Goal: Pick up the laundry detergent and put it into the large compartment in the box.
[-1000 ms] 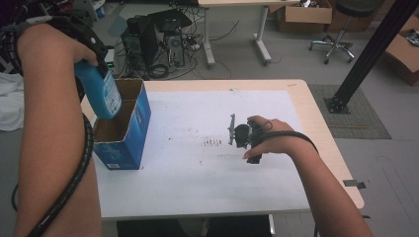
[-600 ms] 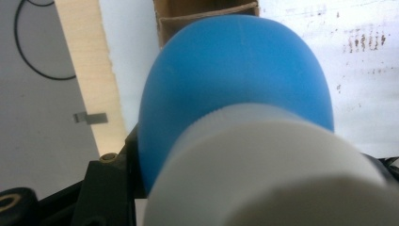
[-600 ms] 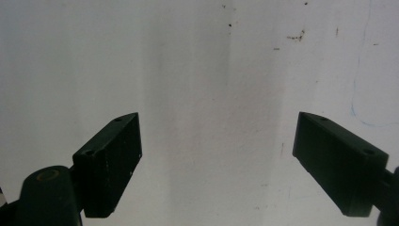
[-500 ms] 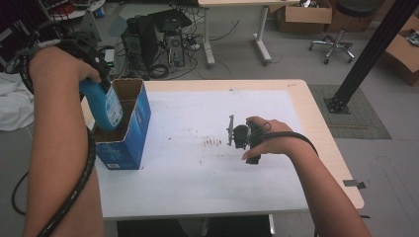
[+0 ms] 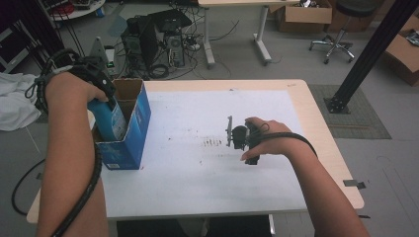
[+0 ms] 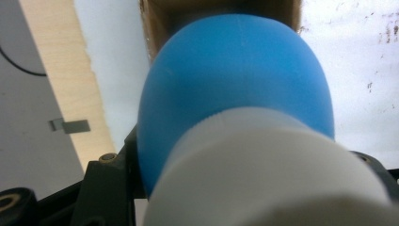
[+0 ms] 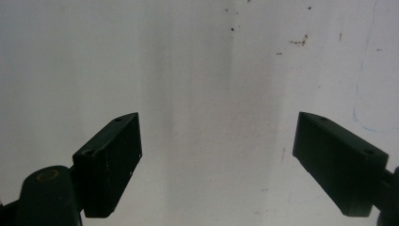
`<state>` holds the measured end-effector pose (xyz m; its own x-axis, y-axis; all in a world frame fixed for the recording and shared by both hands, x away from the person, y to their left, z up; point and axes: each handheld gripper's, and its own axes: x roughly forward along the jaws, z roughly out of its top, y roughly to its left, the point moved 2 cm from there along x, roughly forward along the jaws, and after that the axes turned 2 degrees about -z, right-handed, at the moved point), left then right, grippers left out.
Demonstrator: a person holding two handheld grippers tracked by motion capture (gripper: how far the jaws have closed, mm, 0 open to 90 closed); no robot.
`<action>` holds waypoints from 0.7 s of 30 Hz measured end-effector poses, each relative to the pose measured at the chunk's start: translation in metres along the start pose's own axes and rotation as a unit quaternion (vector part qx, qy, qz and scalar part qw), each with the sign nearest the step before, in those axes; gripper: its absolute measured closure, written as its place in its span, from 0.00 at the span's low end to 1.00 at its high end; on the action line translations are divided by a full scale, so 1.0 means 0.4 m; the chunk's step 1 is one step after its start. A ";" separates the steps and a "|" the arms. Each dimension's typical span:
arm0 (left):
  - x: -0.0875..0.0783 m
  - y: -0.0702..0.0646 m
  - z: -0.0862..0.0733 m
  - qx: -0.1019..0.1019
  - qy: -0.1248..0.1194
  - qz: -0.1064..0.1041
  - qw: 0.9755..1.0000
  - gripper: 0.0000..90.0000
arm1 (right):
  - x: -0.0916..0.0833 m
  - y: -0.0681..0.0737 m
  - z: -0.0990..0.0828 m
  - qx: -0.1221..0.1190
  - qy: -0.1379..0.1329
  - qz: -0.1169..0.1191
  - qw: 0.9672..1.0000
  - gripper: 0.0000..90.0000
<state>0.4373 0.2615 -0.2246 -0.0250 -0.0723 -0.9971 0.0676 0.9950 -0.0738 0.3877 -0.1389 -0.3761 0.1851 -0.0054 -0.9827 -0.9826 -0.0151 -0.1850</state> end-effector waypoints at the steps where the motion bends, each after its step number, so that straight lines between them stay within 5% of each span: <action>1: 0.009 0.001 0.000 -0.003 0.000 -0.004 1.000 0.45 | 0.001 -0.001 -0.001 -0.001 0.000 0.000 1.000 0.18; 21: 0.150 -0.003 0.013 0.003 0.014 -0.005 1.000 0.45 | 0.003 -0.005 -0.003 0.004 0.000 0.000 1.000 0.18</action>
<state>0.4407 0.2557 -0.2844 -0.0538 -0.0793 -0.9954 0.0724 0.9939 -0.0831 0.3900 -0.1399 -0.3770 0.1846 -0.0063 -0.9828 -0.9828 -0.0079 -0.1846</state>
